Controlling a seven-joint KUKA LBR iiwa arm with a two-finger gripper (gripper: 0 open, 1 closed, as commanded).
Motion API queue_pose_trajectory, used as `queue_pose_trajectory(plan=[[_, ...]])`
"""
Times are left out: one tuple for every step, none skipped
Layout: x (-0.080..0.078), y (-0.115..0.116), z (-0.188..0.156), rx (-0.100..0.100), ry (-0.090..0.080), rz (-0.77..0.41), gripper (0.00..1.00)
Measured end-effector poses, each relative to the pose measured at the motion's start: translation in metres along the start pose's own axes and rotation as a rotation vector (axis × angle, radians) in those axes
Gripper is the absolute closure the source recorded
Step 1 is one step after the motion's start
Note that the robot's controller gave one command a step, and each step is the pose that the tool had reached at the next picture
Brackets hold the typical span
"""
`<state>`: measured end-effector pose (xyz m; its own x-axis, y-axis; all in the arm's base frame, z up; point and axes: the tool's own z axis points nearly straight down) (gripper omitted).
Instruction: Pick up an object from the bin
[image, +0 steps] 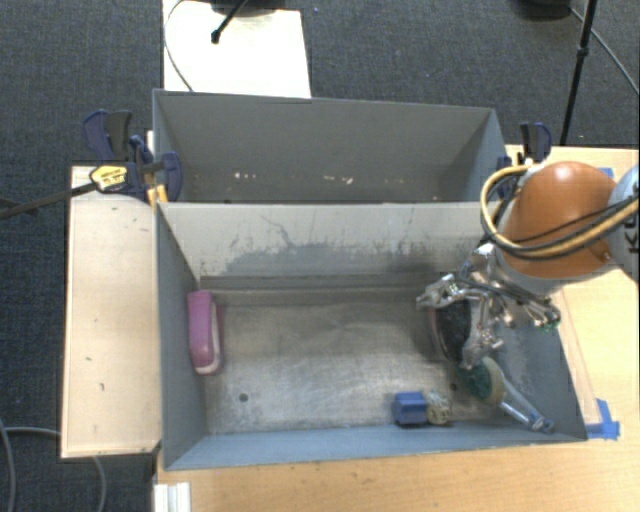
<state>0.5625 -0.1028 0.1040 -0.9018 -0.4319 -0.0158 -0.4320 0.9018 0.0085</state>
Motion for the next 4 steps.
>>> queue_pose_trajectory(plan=[[0.006,-0.006,0.008,-0.001,-0.007,-0.22,0.0],[0.003,-0.003,0.006,-0.004,-0.015,-0.218,1.0],[0.006,0.03,-0.046,0.006,0.011,-0.547,1.0],[0.005,0.034,-0.112,0.009,0.011,-0.586,1.0]])
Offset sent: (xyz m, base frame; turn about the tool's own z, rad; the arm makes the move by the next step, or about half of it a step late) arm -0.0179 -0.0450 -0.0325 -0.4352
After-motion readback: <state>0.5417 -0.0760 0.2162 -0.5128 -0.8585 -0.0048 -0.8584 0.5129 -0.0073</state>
